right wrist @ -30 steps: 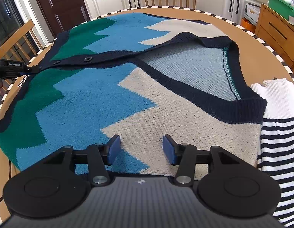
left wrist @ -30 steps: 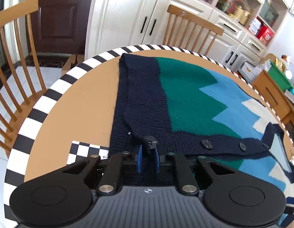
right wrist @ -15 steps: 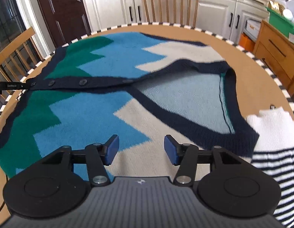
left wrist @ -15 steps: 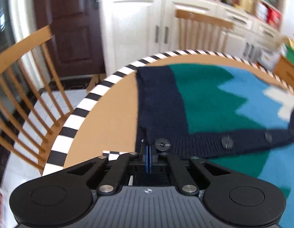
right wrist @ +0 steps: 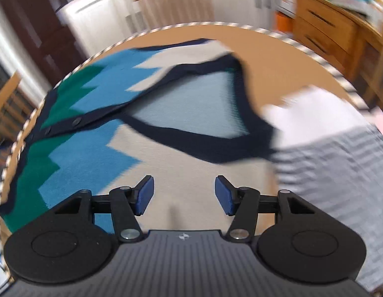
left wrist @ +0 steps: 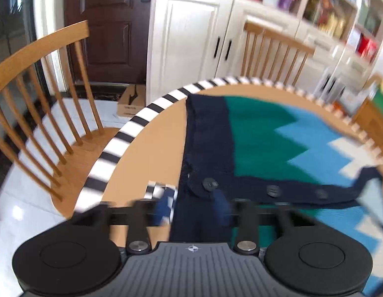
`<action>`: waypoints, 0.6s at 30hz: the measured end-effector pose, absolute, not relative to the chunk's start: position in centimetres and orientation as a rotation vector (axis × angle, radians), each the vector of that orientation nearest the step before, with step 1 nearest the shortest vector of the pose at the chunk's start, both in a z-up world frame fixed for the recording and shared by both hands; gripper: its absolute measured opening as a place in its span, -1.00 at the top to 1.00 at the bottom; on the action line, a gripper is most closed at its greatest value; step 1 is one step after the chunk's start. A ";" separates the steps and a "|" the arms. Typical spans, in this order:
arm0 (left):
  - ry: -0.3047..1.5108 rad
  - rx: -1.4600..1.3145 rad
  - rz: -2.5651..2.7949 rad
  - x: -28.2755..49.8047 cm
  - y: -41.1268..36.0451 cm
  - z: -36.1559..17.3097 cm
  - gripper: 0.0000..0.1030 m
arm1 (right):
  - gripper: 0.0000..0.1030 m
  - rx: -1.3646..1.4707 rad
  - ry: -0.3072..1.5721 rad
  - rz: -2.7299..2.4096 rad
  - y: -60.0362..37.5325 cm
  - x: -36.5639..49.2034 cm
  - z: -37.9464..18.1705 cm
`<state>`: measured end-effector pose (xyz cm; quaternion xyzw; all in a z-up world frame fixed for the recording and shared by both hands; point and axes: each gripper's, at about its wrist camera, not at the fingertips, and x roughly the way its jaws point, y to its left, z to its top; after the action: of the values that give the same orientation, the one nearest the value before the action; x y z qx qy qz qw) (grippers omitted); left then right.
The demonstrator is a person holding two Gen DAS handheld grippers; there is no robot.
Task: Fold clothes
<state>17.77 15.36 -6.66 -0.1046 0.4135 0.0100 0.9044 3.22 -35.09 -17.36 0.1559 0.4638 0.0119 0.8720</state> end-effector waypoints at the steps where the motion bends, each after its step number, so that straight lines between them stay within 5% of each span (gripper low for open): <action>1: 0.861 -0.263 0.016 16.1 16.0 -6.3 -0.13 | -0.10 0.365 0.977 0.003 -36.4 2.4 -17.3; 11: 0.984 -0.771 0.122 3.2 19.4 -10.2 -0.19 | -0.10 0.559 1.070 -0.040 -38.5 -1.1 -20.5; 18: 0.902 -1.136 0.223 -0.4 20.8 -13.4 -0.17 | -0.12 0.544 1.087 -0.013 -37.5 -1.1 -20.7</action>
<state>-0.41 20.84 -13.43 -0.5186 0.4114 0.1016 0.7426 -1.10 -37.49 -20.69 0.2557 0.5107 -0.0059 0.8208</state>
